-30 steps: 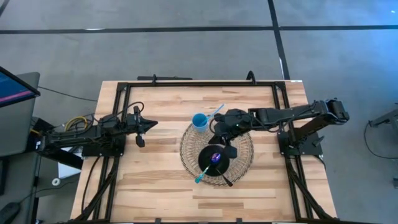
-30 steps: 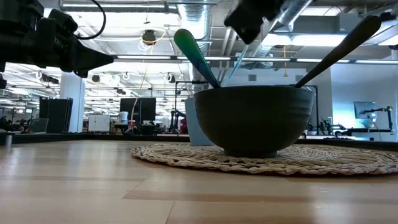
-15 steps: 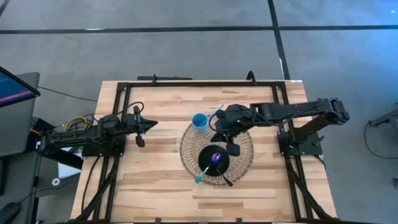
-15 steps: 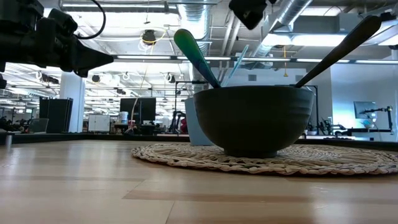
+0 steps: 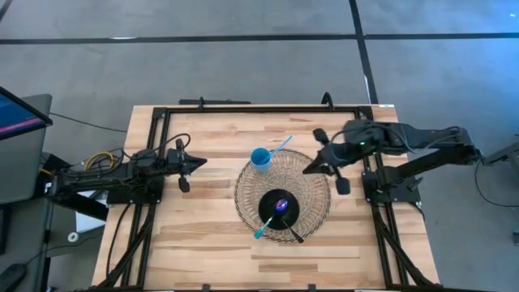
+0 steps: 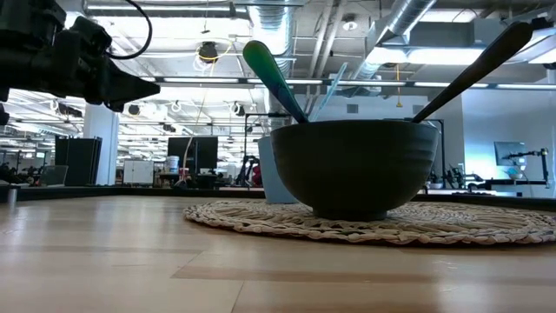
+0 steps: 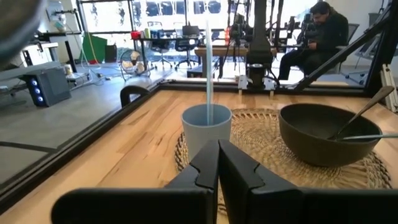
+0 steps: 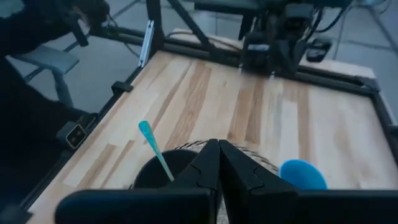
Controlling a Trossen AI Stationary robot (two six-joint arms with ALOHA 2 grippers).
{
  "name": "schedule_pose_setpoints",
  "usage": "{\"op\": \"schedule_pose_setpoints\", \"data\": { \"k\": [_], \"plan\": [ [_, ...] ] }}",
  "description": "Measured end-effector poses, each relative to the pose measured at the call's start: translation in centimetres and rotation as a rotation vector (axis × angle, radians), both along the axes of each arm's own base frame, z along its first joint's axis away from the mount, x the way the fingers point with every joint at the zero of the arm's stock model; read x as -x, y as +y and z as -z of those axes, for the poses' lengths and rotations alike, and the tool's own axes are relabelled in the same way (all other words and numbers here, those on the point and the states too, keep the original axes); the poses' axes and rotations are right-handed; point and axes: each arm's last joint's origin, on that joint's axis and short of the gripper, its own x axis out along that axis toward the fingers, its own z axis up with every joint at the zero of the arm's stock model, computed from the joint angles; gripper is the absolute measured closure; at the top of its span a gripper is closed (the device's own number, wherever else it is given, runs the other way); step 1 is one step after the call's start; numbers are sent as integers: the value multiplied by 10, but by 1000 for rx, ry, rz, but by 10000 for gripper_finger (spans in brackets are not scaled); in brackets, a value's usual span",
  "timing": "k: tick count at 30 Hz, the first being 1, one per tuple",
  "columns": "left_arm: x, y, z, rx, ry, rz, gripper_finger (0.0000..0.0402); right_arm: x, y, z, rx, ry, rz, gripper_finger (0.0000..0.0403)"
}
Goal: Pick & Place Utensil
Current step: Return to Home Position
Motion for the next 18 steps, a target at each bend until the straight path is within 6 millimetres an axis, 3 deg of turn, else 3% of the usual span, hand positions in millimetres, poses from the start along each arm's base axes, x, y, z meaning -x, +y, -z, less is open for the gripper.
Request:
{"op": "schedule_pose_setpoints", "data": {
  "k": [9,14,18],
  "plan": [
    [-5,1,6,11,68,0,392,41,-22,29,-78,-113,149,401],
    [-8,1,9,17,108,0,392,54,-28,45,-127,-173,211,401],
    [-10,2,12,23,143,0,392,59,-31,45,-125,-231,233,401]
  ]
}}
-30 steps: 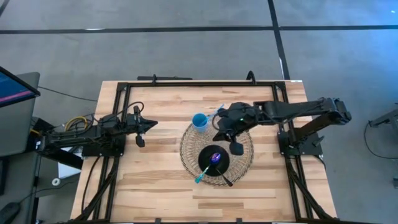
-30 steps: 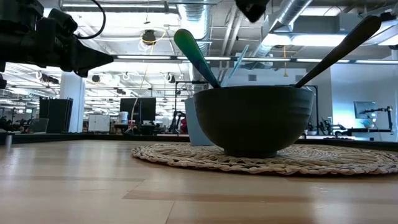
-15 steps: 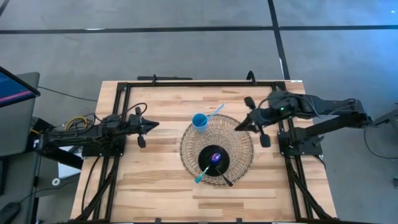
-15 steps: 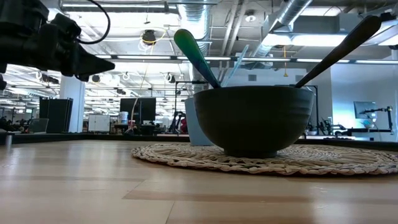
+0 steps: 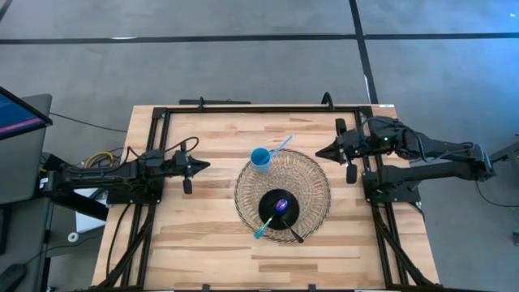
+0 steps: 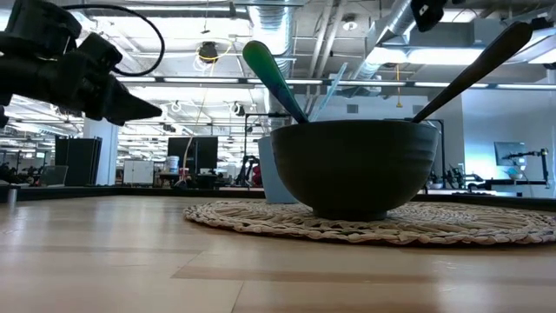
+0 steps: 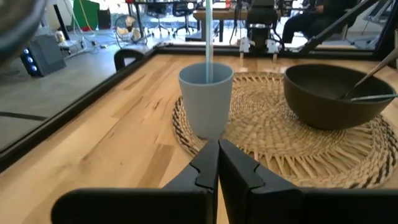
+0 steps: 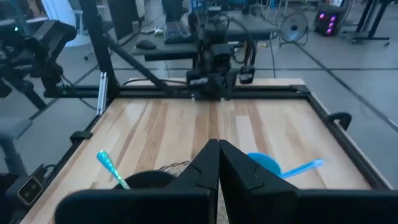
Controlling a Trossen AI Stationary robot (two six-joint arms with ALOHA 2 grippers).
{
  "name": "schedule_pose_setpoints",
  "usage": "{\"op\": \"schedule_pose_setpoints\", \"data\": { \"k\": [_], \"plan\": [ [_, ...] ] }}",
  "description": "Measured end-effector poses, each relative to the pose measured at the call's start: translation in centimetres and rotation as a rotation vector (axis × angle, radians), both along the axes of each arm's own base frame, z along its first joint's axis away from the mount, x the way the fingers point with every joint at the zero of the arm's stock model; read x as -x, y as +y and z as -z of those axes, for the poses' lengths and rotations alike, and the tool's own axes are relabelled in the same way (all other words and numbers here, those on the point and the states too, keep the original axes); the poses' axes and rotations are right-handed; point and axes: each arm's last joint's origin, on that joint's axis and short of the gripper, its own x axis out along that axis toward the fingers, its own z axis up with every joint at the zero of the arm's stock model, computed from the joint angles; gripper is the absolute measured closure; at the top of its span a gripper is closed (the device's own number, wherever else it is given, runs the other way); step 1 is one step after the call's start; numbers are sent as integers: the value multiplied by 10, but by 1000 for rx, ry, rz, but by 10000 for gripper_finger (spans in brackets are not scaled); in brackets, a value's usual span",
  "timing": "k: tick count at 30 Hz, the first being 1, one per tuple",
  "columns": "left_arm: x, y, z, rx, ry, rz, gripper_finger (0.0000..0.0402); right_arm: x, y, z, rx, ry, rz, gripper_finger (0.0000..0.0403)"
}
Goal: Pick & Place Utensil
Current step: Return to Home Position
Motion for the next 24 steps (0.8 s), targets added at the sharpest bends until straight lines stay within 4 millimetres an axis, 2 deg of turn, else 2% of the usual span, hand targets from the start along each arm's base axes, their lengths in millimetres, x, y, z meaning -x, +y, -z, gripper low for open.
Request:
{"op": "schedule_pose_setpoints", "data": {
  "k": [15,24],
  "plan": [
    [-6,1,9,14,91,0,392,1,0,-1,-8,-12,5,401],
    [-6,1,6,43,54,-1,392,1,1,-1,-8,-12,-4,401]
  ]
}}
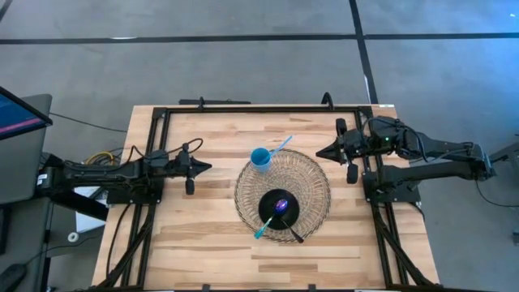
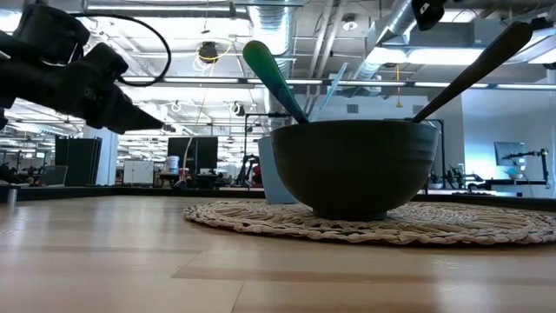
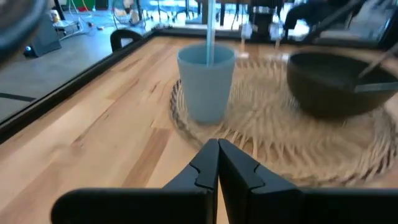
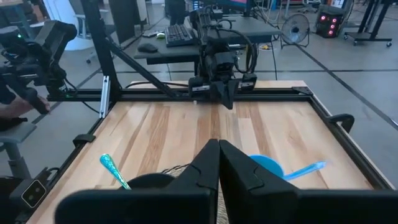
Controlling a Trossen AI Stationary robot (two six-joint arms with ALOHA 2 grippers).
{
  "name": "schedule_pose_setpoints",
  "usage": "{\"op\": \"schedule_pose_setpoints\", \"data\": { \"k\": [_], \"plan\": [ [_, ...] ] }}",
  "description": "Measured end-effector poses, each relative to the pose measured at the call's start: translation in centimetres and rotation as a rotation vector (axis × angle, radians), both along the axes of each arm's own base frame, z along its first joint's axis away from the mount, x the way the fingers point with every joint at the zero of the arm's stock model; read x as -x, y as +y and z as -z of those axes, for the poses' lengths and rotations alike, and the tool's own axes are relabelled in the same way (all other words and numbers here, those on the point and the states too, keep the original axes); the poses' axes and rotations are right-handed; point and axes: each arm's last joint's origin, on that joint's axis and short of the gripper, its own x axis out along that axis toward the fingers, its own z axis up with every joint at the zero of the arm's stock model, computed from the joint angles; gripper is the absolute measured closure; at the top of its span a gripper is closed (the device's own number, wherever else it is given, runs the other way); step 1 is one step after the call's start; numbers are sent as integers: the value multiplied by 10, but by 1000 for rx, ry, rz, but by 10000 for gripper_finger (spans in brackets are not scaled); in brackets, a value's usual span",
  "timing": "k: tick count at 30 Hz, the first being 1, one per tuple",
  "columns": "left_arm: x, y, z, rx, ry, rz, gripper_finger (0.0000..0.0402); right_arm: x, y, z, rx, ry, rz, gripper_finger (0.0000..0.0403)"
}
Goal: Pick & Place Utensil
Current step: Return to Home Position
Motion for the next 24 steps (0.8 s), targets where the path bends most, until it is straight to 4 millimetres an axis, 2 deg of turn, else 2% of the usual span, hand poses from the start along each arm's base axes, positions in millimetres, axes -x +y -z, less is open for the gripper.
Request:
{"op": "schedule_pose_setpoints", "data": {
  "k": [6,15,24],
  "plan": [
    [0,0,-12,78,-142,-2,392,0,0,0,0,0,0,401],
    [0,0,-13,221,-175,-5,392,0,0,1,-36,15,7,401],
    [1,-2,-20,237,-250,59,392,0,3,3,-74,36,-5,401]
  ]
}}
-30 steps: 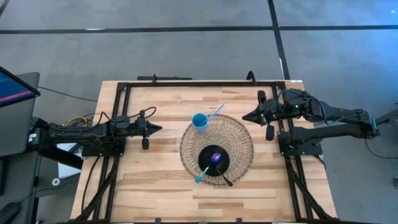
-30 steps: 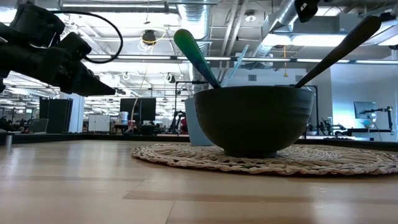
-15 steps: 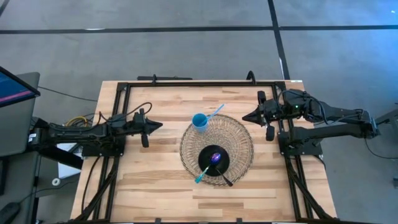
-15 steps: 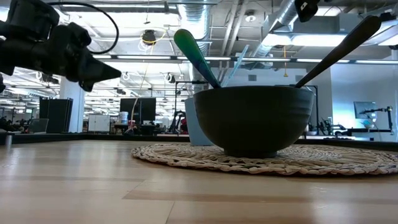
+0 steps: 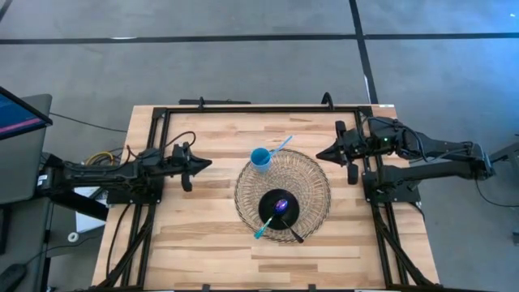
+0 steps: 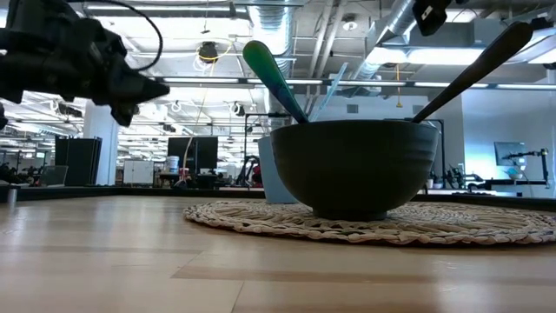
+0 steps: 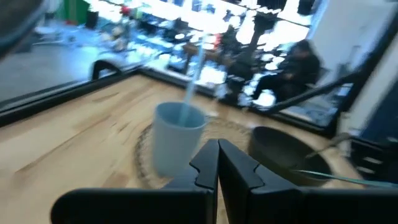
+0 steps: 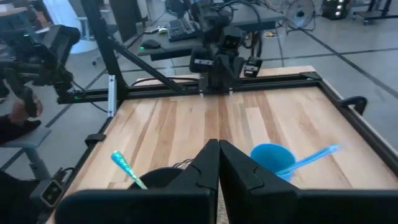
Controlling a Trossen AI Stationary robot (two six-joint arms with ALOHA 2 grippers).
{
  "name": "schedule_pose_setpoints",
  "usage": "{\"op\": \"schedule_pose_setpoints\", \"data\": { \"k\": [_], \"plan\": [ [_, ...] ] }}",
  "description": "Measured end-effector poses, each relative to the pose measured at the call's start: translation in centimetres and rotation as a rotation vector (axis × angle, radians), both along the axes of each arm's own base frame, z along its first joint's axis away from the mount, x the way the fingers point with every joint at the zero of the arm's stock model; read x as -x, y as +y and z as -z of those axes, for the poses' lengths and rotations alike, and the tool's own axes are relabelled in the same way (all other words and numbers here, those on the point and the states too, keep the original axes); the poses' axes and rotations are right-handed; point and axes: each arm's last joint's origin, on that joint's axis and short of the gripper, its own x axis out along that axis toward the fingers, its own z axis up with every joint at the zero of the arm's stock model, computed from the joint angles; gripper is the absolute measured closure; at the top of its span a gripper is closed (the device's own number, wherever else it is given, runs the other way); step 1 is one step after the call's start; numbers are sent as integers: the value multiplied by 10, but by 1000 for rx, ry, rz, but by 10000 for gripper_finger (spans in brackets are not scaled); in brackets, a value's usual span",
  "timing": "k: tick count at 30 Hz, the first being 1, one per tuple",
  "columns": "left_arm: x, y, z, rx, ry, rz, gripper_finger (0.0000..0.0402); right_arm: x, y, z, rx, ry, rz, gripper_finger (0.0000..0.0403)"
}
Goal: Pick & Place Utensil
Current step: Return to Home Position
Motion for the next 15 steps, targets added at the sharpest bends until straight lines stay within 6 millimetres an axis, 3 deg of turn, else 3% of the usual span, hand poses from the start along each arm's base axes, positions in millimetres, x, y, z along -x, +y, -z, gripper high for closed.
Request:
{"op": "schedule_pose_setpoints", "data": {
  "k": [15],
  "plan": [
    [8,-7,-8,-70,-81,206,392,-1,8,-3,46,-41,-68,401]
  ]
}}
